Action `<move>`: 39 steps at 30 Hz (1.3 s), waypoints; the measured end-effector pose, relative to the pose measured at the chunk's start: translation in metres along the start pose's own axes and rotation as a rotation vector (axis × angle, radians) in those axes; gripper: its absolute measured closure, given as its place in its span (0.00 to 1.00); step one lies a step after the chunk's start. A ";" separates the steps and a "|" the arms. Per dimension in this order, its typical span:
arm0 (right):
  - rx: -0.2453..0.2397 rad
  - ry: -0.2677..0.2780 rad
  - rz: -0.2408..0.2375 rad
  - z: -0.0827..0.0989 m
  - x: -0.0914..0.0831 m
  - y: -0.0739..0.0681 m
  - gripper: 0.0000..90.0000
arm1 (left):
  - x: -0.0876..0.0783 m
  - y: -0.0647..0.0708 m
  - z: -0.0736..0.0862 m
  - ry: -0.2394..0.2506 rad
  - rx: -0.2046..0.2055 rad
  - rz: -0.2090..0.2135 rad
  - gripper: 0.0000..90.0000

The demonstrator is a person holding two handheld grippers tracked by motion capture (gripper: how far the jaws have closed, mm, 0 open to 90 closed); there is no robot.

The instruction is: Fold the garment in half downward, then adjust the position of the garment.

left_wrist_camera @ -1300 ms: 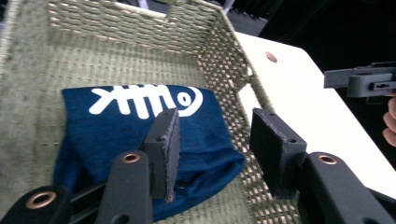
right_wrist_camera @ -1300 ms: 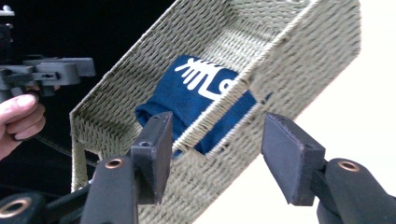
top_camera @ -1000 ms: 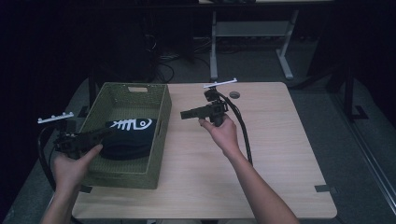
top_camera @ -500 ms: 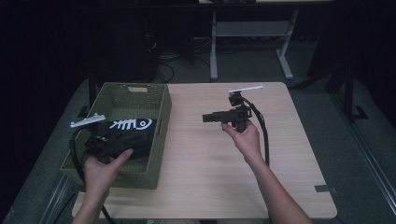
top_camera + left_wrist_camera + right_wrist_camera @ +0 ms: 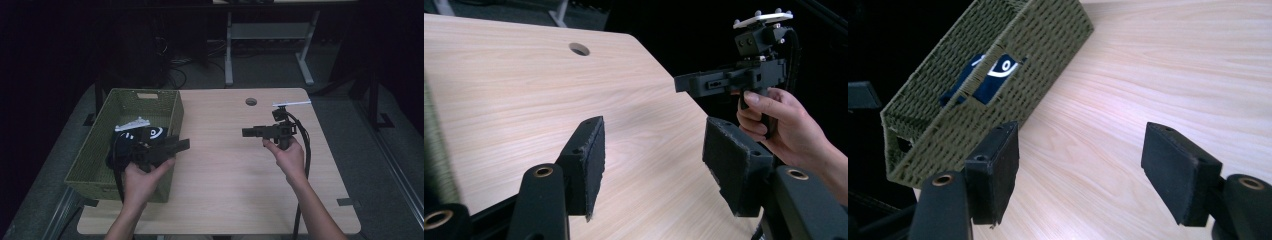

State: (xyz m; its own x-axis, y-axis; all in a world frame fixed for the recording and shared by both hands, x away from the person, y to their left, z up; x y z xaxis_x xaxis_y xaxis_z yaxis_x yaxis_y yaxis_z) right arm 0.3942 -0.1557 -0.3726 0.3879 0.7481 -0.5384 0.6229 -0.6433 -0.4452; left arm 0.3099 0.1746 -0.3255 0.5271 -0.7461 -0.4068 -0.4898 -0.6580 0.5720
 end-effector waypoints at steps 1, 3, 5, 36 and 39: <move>0.003 -0.001 0.003 0.002 -0.001 0.001 0.34 | 0.002 0.001 0.000 -0.004 -0.001 0.001 0.47; 0.008 0.001 0.005 0.006 -0.006 0.005 0.34 | 0.009 0.003 0.001 -0.023 0.001 0.008 0.46; 0.018 0.004 0.012 0.010 -0.011 0.010 0.33 | 0.014 0.004 0.001 -0.028 0.002 0.013 0.46; 0.106 0.022 0.064 0.060 -0.050 0.051 0.32 | 0.051 0.020 0.013 -0.089 0.024 0.037 0.45; 0.114 0.026 0.065 0.062 -0.053 0.051 0.32 | 0.053 0.021 0.014 -0.095 0.024 0.040 0.45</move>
State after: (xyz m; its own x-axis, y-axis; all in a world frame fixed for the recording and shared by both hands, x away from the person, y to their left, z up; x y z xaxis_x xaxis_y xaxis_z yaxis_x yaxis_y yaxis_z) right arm 0.3627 -0.2381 -0.4112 0.4431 0.7075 -0.5506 0.5155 -0.7035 -0.4892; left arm 0.3177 0.1202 -0.3448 0.4391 -0.7772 -0.4506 -0.5264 -0.6290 0.5720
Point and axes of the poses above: each handheld gripper's, and its own axes: x roughly forward along the jaws, z roughly out of its underside, y roughly to its right, the point moved 3 cm from there along x, roughly forward along the jaws, and after that the axes turned 9 degrees about -x, right-handed, at the moved point
